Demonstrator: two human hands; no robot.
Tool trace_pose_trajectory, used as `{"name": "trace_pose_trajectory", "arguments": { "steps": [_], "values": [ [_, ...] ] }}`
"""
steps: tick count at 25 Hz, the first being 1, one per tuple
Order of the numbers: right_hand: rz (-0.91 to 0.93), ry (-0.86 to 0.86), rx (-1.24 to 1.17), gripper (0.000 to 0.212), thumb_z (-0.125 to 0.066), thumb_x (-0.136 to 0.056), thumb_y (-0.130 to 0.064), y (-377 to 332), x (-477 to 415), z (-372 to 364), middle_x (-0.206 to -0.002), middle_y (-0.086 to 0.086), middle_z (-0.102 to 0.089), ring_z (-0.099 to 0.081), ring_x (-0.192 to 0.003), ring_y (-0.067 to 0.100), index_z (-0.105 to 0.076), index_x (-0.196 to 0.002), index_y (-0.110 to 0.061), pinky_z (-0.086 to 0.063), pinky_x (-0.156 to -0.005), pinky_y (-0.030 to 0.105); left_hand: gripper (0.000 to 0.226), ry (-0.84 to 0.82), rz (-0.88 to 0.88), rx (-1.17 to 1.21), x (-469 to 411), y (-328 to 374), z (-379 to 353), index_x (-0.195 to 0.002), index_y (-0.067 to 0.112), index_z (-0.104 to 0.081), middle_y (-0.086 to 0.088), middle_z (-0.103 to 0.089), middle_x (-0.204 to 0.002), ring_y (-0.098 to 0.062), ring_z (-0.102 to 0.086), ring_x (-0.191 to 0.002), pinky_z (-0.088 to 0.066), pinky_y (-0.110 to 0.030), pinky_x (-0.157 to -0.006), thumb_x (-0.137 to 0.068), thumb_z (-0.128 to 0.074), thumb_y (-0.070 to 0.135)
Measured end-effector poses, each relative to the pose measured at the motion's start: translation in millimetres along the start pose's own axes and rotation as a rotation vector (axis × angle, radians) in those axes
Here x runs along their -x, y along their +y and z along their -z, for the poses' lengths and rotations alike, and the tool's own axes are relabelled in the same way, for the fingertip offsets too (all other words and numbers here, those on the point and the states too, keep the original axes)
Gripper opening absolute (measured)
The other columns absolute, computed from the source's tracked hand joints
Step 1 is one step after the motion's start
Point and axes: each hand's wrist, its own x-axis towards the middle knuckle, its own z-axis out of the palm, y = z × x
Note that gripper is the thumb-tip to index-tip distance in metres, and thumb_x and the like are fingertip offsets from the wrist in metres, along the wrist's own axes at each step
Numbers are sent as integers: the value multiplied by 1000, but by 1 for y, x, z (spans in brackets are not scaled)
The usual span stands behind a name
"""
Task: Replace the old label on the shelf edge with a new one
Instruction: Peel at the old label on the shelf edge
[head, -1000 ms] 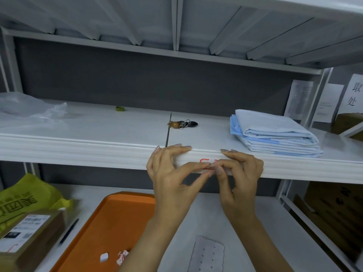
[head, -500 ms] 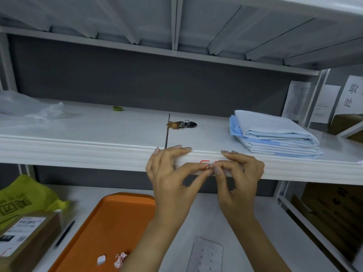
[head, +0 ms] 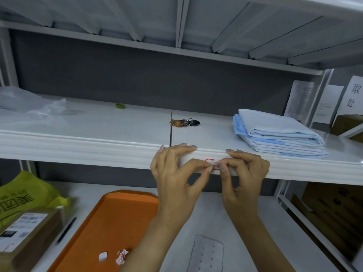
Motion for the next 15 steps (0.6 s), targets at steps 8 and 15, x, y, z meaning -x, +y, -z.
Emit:
{"name": "trace_pose_trajectory", "arguments": {
  "steps": [8, 15],
  "values": [
    [-9, -7, 21, 23, -58, -87, -23, -2, 0, 1, -100, 14, -63, -48, -101, 24, -72, -84, -4, -28, -94, 20, 14, 17, -11, 11, 0, 1, 2, -90, 27, -77, 5, -62, -114, -1, -42, -124, -20, -37, -114, -78, -78, 33],
    [-3, -8, 15, 22, -61, -87, -25, -1, 0, -1, -102, 13, -61, -48, -103, 22, -72, -83, -6, -32, -92, 28, 11, 50, 12, 16, -2, 8, 0, -85, 26, -78, 2, -63, -110, -7, -48, -120, -20, -37, -115, -75, -80, 29]
  ]
}}
